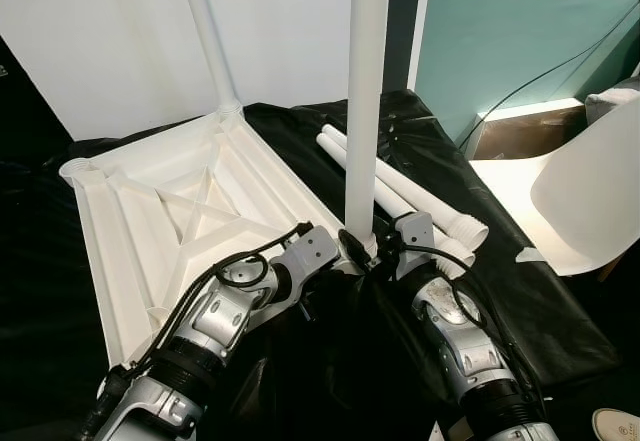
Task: Building children table
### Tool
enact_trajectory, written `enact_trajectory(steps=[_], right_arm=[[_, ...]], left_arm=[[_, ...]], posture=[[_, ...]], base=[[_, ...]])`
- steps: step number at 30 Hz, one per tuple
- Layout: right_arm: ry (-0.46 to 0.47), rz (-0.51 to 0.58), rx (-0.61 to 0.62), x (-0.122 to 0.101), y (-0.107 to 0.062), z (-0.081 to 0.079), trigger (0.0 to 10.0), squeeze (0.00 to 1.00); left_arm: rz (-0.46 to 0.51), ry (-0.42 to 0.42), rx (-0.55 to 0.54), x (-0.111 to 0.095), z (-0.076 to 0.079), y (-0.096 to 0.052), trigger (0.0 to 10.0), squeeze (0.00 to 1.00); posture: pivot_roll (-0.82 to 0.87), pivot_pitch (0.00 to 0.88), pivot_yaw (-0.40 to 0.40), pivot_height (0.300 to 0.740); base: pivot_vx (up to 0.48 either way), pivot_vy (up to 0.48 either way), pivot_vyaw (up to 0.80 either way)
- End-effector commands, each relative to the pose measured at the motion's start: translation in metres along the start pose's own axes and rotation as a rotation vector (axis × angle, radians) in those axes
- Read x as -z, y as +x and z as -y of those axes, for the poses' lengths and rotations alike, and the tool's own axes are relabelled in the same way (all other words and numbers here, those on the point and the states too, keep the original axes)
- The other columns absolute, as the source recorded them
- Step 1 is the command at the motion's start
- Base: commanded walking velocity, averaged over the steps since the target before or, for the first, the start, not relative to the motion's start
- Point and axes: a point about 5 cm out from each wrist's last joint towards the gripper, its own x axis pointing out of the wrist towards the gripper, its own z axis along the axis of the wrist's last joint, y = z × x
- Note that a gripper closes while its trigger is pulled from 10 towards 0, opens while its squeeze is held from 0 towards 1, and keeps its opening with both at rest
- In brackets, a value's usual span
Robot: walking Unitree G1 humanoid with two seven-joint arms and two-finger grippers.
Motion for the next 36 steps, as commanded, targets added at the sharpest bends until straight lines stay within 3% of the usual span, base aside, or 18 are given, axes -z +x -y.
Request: enact_trajectory(steps=[1, 8, 9, 12, 14, 15, 16, 17, 18, 19, 20, 27, 34, 36], right_arm=[[0.011, -0.033, -0.024, 0.002, 0.001, 0.005, 10.0, 1.0], [-0.008, -0.06, -0.112, 0.002, 0.003, 0.019, 10.0, 1.0], [-0.028, -0.079, -0.164, 0.001, 0.004, 0.023, 10.0, 0.0], [-0.043, -0.091, -0.199, 0.001, 0.005, 0.026, 10.0, 0.0], [-0.087, -0.117, -0.322, -0.001, 0.004, 0.03, 10.0, 0.0], [-0.087, -0.117, -0.322, -0.001, 0.004, 0.03, 10.0, 0.0], [-0.108, -0.129, -0.389, -0.003, 0.004, 0.032, 9.2, 0.0], [-0.108, -0.129, -0.389, -0.003, 0.004, 0.032, 9.2, 0.0], [-0.123, -0.135, -0.439, -0.005, 0.004, 0.034, 4.4, 0.0], [-0.123, -0.135, -0.439, -0.005, 0.004, 0.034, 4.4, 0.0], [-0.129, -0.142, -0.495, -0.007, 0.003, 0.036, 0.0, 0.0], [-0.121, -0.17, -0.569, -0.01, 0.003, 0.042, 0.0, 0.0], [-0.072, -0.206, -0.514, -0.001, -0.008, 0.045, 0.0, 0.0], [-0.039, -0.115, -0.135, 0.005, -0.009, 0.036, 0.0, 0.0]], left_arm=[[-0.083, -0.08, 0.131, 0.029, 0.028, 0.012, 10.0, 0.0], [-0.081, -0.081, 0.133, 0.028, 0.028, 0.013, 10.0, 0.0], [-0.08, -0.081, 0.133, 0.028, 0.028, 0.013, 10.0, 0.0], [-0.08, -0.081, 0.133, 0.028, 0.028, 0.013, 10.0, 0.0], [-0.081, -0.08, 0.133, 0.028, 0.028, 0.013, 10.0, 0.0], [-0.081, -0.08, 0.133, 0.028, 0.028, 0.013, 10.0, 0.0], [-0.081, -0.079, 0.133, 0.028, 0.028, 0.013, 10.0, 0.0], [-0.081, -0.079, 0.133, 0.028, 0.028, 0.013, 10.0, 0.0], [-0.081, -0.079, 0.132, 0.028, 0.028, 0.013, 10.0, 0.0], [-0.081, -0.079, 0.132, 0.028, 0.028, 0.013, 10.0, 0.0], [-0.08, -0.078, 0.131, 0.028, 0.028, 0.014, 10.0, 0.0], [-0.078, -0.084, 0.126, 0.027, 0.028, 0.014, 10.0, 0.0], [-0.08, -0.084, 0.123, 0.028, 0.028, 0.013, 10.0, 0.0], [-0.083, -0.081, 0.125, 0.029, 0.028, 0.012, 10.0, 0.0]], posture=[[0.06, 0.0, 0.04, 0.74], [0.05, 0.0, 0.043, 0.74], [0.05, 0.0, 0.045, 0.74], [0.05, 0.0, 0.045, 0.74], [0.04, 0.0, 0.049, 0.74], [0.04, 0.0, 0.049, 0.74], [0.05, 0.0, 0.047, 0.74], [0.05, 0.0, 0.047, 0.74], [0.05, 0.0, 0.047, 0.74], [0.05, 0.0, 0.047, 0.74], [0.05, 0.0, 0.044, 0.74], [0.06, 0.0, 0.041, 0.74], [0.06, 0.0, 0.043, 0.74], [0.05, 0.0, 0.043, 0.74]], base=[[0.0, 0.0, 0.0], [0.0, 0.0, 0.0], [0.0, 0.0, 0.0], [0.0, 0.0, 0.0], [0.0, 0.0, 0.0], [0.0, 0.0, 0.0], [0.0, 0.0, 0.0], [0.0, 0.0, 0.0], [0.0, 0.0, 0.0], [0.0, 0.0, 0.0], [0.0, 0.0, 0.0], [0.0, 0.0, 0.0], [0.0, 0.0, 0.0], [0.0, 0.0, 0.0]])
